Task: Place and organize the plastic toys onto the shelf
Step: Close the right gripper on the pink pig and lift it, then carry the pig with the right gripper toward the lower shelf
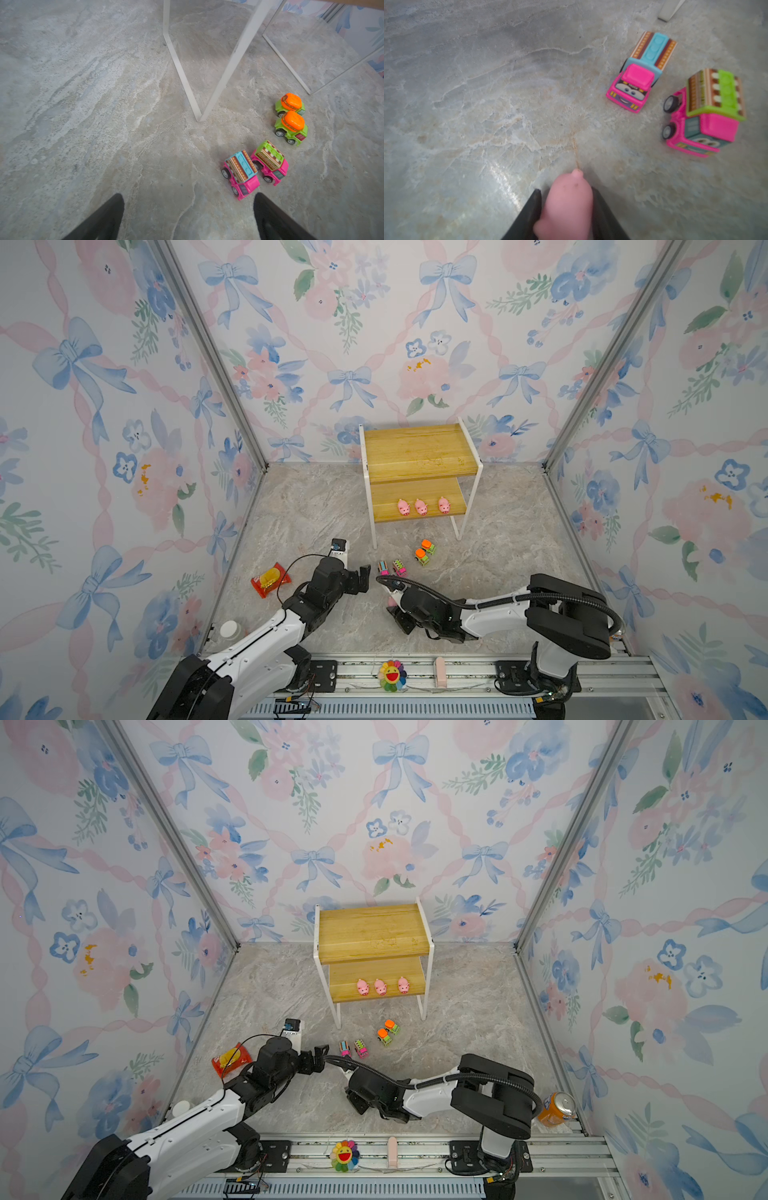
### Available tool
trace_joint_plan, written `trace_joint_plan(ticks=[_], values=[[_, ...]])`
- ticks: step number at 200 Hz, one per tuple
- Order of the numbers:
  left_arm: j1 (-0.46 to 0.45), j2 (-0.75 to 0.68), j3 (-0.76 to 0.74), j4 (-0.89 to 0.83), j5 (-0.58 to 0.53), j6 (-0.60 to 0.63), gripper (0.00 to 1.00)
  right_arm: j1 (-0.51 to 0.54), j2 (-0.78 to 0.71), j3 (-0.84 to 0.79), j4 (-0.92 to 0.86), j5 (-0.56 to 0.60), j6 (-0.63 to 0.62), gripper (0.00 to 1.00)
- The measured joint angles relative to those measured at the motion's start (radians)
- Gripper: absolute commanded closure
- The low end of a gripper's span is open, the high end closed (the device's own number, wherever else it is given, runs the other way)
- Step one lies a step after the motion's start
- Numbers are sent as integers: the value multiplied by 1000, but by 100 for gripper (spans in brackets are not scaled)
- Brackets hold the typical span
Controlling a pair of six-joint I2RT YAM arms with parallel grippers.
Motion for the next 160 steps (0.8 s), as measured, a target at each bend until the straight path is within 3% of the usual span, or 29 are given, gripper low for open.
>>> trace_joint_plan(ticks=[64, 160], values=[[0, 0, 0, 0, 1, 0, 2, -9, -83, 26, -28, 8, 6, 59], [1, 0, 0, 0, 3, 0, 2, -152, -117, 305, -68, 75, -64, 58]])
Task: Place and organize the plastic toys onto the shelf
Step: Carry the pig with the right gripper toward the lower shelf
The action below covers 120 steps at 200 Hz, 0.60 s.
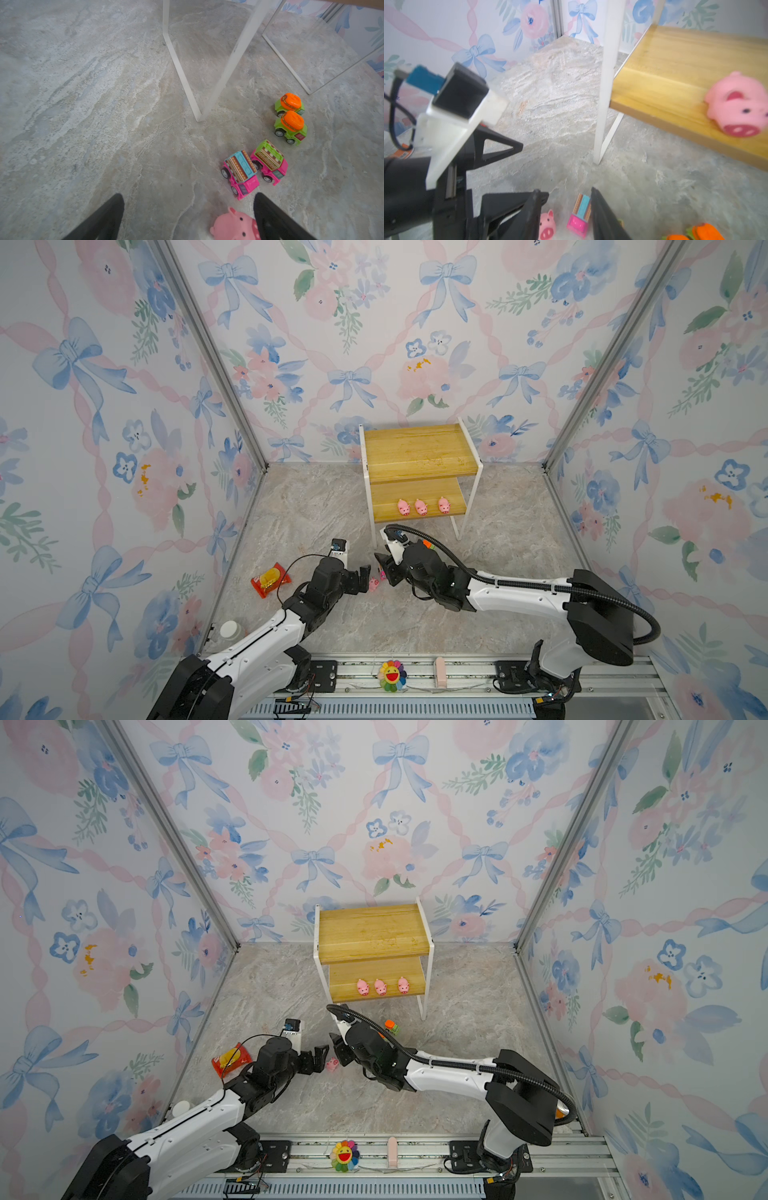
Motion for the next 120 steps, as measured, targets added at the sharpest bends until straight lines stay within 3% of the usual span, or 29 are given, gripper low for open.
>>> trace_joint_plan(ticks=[71, 120], values=[[0, -17, -2, 0, 0, 0, 2, -26, -3, -78, -24, -24, -39, 50], [2, -20, -2, -1, 0, -5, 2, -21, -14, -132, -82, -137, -85, 41]])
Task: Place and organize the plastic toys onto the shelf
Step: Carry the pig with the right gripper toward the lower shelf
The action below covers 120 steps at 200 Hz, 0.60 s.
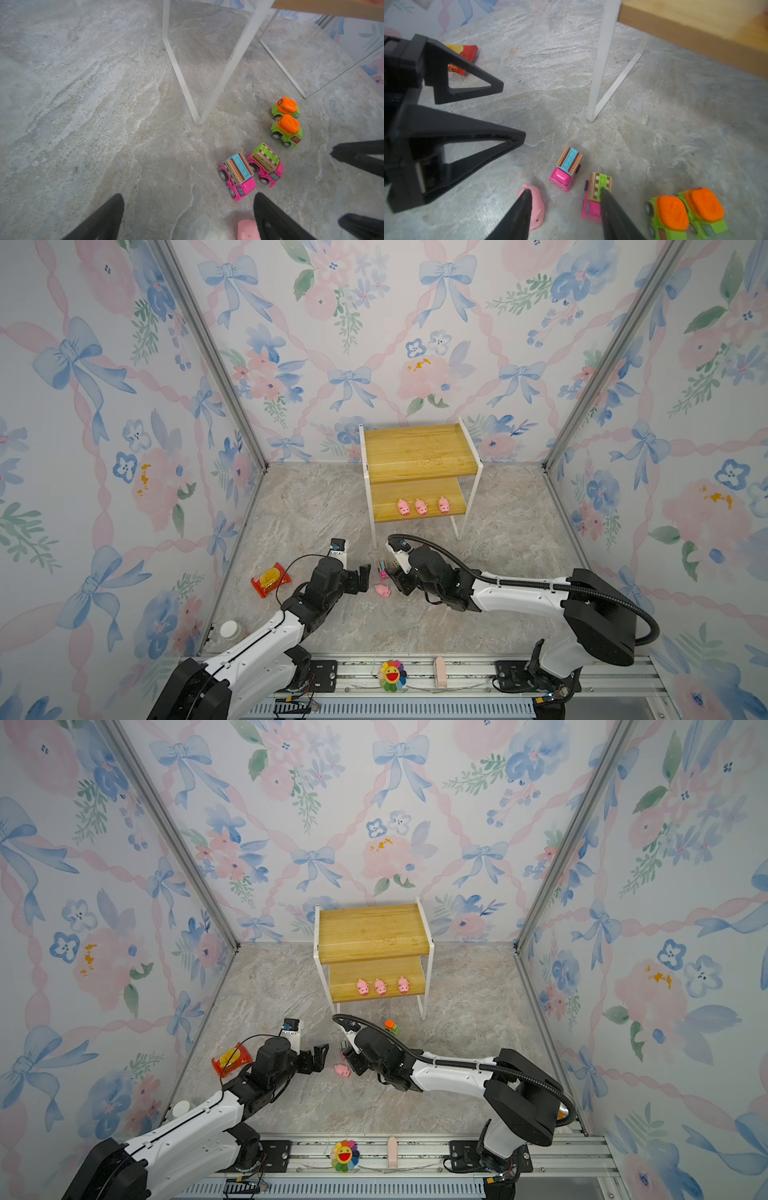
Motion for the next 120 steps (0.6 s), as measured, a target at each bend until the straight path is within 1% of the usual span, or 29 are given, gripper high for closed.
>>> trace_joint_plan(ticks=[31, 50, 80, 120], values=[[4, 3, 0, 0, 0, 0, 2, -14, 3, -119, 106, -93, -20, 38], [4, 3, 0, 0, 0, 0, 2, -27, 44, -163, 167, -142, -28, 36], [4, 3, 0, 0, 0, 0, 2, -28, 126, -170, 242, -204, -39, 35], [4, -3, 0, -1, -5, -3, 2, -26, 203, -148, 284, -237, -49, 36]])
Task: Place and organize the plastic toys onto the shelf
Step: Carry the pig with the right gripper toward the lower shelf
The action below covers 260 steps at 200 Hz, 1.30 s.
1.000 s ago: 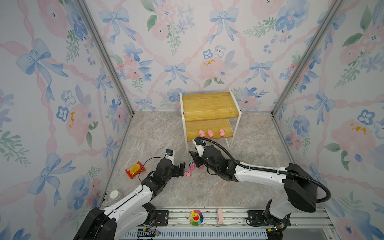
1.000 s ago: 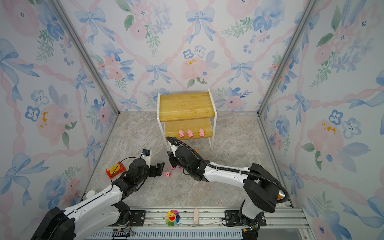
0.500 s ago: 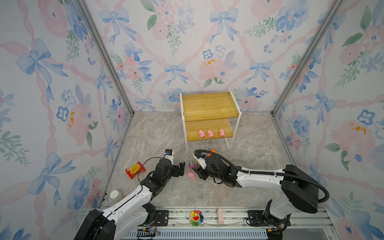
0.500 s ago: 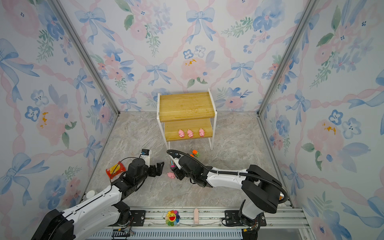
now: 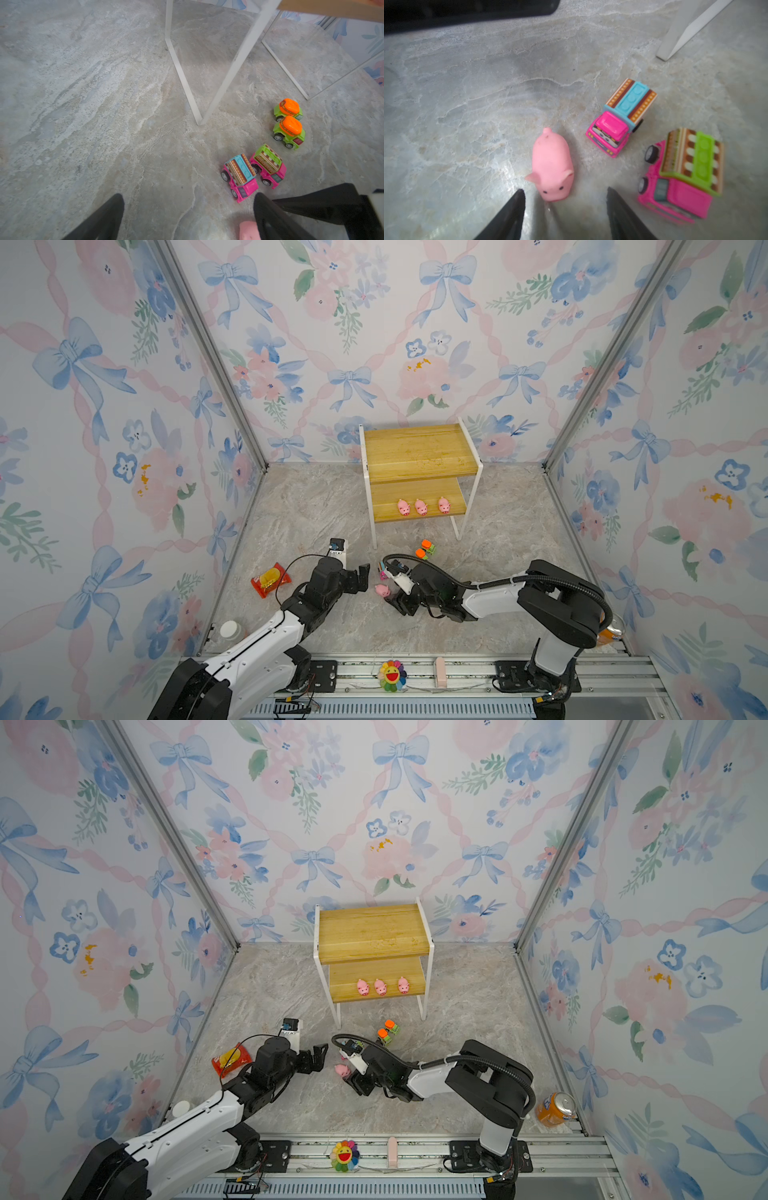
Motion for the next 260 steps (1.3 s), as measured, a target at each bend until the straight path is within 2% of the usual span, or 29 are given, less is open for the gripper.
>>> trace_joint_plan(ticks=[64, 138, 260], values=[[0, -4, 0, -3, -7, 0, 2, 0, 80, 56, 64, -18, 0, 38], [2, 6, 0, -3, -7, 0, 2, 2, 85, 58, 65, -18, 1, 60], [8, 6, 0, -3, -6, 0, 2, 15, 30, 46, -2, -2, 46, 73]])
